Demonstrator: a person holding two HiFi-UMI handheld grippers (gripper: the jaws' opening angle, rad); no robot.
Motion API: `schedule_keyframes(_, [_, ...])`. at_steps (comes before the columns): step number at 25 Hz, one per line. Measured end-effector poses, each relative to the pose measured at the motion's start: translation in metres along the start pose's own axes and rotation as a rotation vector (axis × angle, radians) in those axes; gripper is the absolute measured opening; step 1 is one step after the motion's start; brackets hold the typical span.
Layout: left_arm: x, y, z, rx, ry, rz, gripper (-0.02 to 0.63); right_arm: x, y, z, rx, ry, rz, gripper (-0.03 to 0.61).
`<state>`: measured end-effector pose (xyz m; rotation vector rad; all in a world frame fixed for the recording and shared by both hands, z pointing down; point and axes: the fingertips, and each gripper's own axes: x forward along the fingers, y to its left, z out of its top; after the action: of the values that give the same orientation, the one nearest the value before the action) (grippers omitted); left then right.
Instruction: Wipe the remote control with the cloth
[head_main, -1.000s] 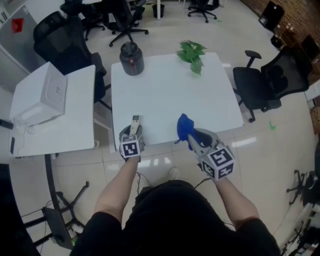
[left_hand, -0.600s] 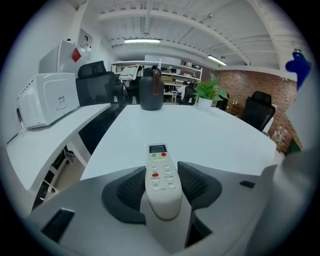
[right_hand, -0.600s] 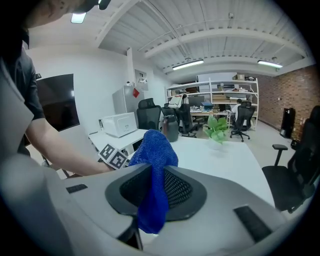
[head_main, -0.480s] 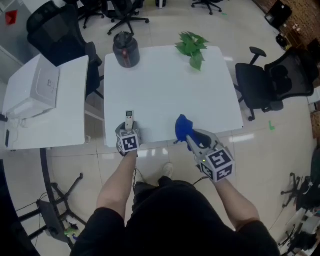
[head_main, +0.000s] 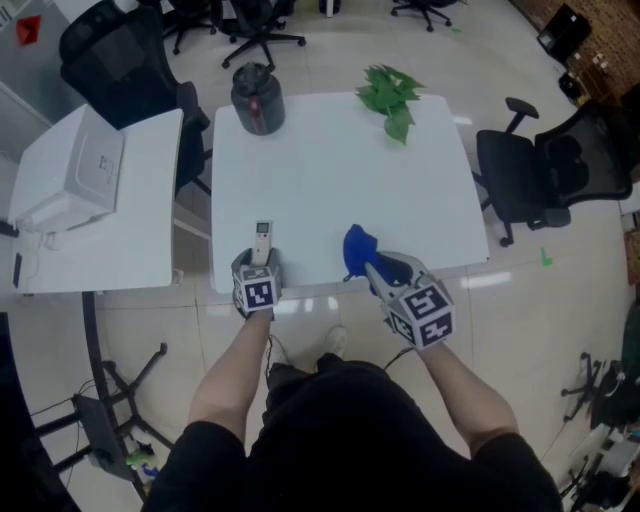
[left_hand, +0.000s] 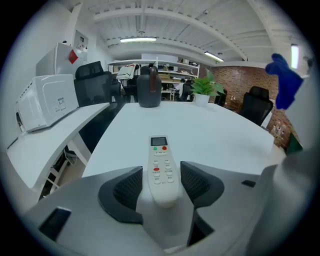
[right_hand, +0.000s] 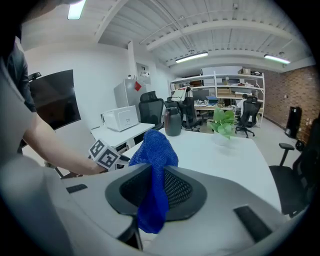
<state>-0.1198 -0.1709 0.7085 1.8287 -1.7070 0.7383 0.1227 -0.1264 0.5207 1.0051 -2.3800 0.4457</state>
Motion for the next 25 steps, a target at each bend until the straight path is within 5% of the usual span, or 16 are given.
schedule_keyframes(18, [-0.114,-0.011,0.004,0.047,-0.088,-0.112,0.244,0.158,-0.030,-0.076,-0.208,0.385,-0.048,0.081])
schedule_keyframes(25, [-0.126,-0.008,0.010,0.062,-0.109,-0.120,0.244,0.165,-0.037,-0.075,-0.288,0.406,-0.123,0.156])
